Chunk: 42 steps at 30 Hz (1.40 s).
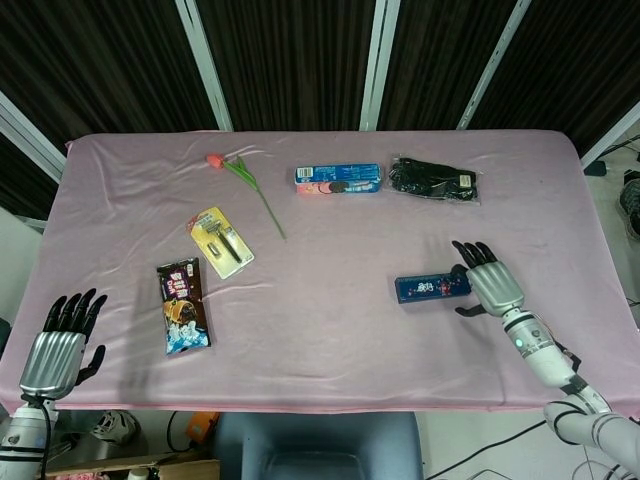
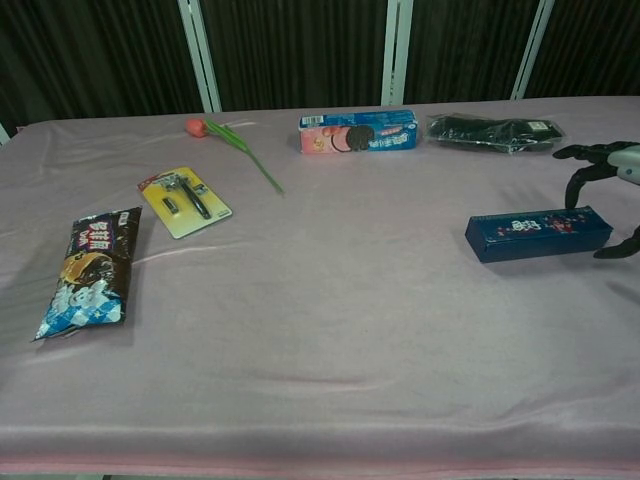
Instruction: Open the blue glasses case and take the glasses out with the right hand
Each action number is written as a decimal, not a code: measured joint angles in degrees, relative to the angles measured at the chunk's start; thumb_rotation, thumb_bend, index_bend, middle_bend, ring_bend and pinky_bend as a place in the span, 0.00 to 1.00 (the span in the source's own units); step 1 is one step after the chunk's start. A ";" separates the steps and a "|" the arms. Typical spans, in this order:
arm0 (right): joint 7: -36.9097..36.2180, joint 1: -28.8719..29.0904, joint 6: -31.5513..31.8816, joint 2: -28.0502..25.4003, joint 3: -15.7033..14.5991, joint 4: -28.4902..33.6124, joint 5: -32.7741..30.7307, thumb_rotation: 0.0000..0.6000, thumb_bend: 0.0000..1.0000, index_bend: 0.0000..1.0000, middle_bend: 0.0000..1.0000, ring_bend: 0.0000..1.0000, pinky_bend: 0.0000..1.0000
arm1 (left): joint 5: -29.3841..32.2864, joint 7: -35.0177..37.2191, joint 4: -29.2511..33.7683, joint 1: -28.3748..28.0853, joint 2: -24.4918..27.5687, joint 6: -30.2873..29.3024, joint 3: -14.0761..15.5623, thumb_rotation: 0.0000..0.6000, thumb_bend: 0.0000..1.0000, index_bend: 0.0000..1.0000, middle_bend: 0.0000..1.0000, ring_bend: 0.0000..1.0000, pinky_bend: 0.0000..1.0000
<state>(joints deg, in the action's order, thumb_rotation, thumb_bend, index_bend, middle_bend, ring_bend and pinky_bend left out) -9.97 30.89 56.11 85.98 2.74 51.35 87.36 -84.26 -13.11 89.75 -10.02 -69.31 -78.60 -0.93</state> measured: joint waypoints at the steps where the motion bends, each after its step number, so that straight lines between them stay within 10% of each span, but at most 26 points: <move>1: 0.08 0.21 -0.24 0.15 -0.01 -0.30 -0.11 1.00 0.28 0.52 0.00 0.00 0.00 | -0.02 0.00 -0.02 -0.03 0.01 0.07 0.03 1.00 0.39 0.00 0.00 0.00 0.00; 42: 2.64 2.40 -2.82 0.12 0.36 -0.28 -3.14 1.00 0.61 0.66 0.06 0.00 0.00 | -0.47 0.18 -0.09 -0.25 0.27 0.31 0.40 1.00 0.39 0.00 0.00 0.00 0.00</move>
<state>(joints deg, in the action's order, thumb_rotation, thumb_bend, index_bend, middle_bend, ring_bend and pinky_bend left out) -7.33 33.29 53.29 86.10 3.10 51.06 84.22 -84.73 -12.93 89.66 -10.28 -69.04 -78.29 -0.54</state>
